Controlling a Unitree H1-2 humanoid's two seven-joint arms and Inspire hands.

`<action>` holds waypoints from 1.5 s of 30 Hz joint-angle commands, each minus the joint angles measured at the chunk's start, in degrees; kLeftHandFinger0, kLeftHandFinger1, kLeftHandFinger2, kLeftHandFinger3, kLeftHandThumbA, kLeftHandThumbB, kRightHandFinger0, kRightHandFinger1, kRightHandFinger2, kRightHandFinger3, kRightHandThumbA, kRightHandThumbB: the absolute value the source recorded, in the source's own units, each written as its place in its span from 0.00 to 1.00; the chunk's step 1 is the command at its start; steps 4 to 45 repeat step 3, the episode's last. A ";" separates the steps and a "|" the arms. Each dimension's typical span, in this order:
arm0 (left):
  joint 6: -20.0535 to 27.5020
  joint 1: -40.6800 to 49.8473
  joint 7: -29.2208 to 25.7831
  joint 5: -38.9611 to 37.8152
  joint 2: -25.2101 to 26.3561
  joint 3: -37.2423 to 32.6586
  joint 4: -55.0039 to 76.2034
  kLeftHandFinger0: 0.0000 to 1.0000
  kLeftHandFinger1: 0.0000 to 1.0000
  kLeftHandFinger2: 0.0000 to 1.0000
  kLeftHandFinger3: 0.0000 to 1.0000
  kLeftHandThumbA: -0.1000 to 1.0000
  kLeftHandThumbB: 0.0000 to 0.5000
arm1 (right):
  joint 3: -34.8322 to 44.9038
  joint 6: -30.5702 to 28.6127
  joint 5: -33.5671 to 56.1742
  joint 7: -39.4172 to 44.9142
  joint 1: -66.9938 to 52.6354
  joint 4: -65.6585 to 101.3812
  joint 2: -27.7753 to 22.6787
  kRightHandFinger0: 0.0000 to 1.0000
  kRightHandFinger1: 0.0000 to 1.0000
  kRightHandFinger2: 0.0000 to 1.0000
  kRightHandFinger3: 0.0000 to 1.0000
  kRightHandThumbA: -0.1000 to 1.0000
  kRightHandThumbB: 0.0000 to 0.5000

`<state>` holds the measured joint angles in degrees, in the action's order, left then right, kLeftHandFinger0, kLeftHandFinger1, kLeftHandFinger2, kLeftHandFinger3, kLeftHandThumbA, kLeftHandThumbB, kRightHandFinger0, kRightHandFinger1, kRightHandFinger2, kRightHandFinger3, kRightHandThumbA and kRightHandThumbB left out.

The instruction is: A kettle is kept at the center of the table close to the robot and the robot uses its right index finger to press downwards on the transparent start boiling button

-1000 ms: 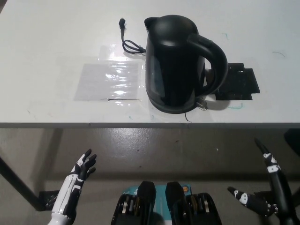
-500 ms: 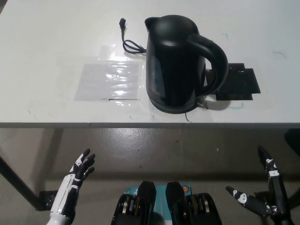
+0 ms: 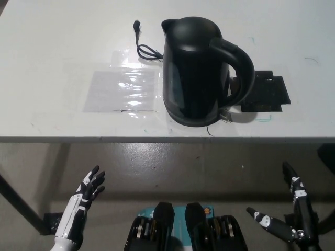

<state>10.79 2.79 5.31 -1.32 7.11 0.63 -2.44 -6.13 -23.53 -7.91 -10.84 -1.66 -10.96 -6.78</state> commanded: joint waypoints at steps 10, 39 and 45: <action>1.82 -0.51 0.85 -0.26 0.93 -0.10 0.59 1.00 1.00 1.00 1.00 0.97 0.44 | -0.86 -3.40 2.16 0.74 0.10 -0.17 0.10 1.00 1.00 1.00 1.00 1.00 0.58; 1.82 -0.51 0.85 -0.26 0.93 -0.10 0.59 1.00 1.00 1.00 1.00 0.97 0.44 | -0.86 -3.40 2.16 0.74 0.10 -0.17 0.10 1.00 1.00 1.00 1.00 1.00 0.58; 1.82 -0.51 0.85 -0.26 0.93 -0.10 0.59 1.00 1.00 1.00 1.00 0.97 0.44 | -0.86 -3.40 2.16 0.74 0.10 -0.17 0.10 1.00 1.00 1.00 1.00 1.00 0.58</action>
